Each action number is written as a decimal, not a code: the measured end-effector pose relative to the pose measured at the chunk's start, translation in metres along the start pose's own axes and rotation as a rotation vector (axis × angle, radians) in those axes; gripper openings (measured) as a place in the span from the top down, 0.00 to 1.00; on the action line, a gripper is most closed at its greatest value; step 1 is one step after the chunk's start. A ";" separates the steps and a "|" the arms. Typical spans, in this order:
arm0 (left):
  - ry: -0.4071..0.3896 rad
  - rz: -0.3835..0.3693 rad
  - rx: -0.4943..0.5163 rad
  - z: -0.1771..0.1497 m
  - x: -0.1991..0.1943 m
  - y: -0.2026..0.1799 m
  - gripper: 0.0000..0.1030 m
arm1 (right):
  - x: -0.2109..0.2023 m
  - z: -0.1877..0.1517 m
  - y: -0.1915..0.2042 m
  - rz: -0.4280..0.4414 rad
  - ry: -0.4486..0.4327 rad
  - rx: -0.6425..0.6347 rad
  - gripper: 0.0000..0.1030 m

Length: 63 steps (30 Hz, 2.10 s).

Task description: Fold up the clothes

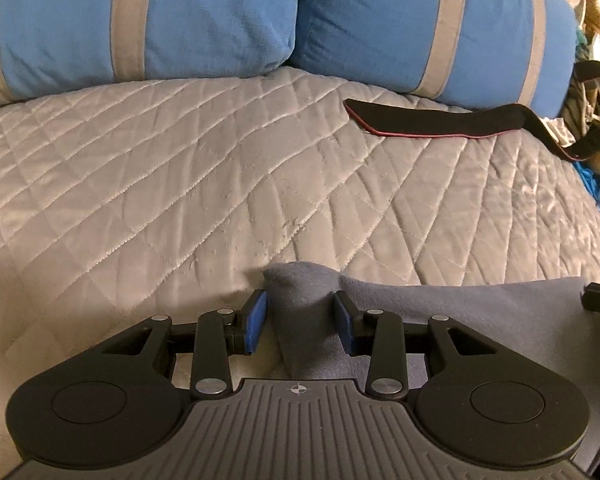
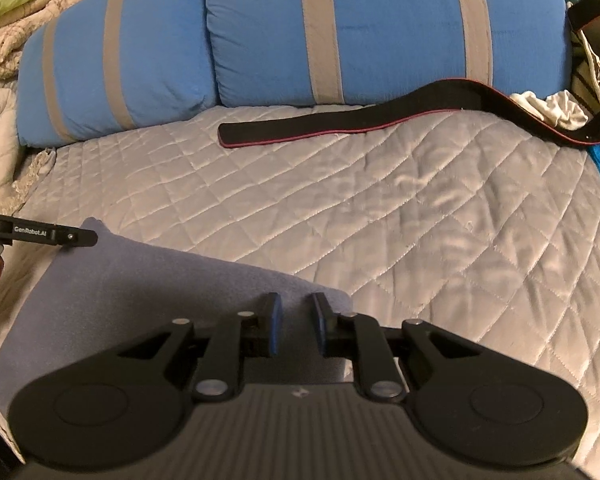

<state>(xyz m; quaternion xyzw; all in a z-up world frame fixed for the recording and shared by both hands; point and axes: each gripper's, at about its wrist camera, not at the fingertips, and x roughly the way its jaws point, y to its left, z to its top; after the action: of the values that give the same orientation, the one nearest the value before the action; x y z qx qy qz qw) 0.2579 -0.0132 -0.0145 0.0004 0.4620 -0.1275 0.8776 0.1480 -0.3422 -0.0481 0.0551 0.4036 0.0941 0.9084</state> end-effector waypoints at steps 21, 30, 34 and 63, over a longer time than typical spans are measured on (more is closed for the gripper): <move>0.038 -0.053 -0.127 -0.017 -0.059 0.015 0.43 | -0.021 -0.009 -0.001 0.013 -0.011 -0.027 0.08; 0.096 -0.107 -0.184 -0.061 -0.065 0.027 0.42 | -0.013 -0.015 -0.016 0.092 0.197 0.075 0.00; 0.138 -0.206 -0.293 -0.075 -0.059 0.041 0.38 | -0.003 -0.020 -0.033 0.184 0.303 0.218 0.00; 0.161 -0.423 -0.546 -0.085 -0.073 0.047 0.87 | -0.021 -0.026 -0.051 0.467 0.200 0.402 0.74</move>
<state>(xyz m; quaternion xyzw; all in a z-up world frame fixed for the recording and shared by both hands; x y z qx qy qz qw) 0.1598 0.0590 -0.0099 -0.3200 0.5365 -0.1776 0.7604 0.1210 -0.3957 -0.0591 0.3150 0.4780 0.2233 0.7889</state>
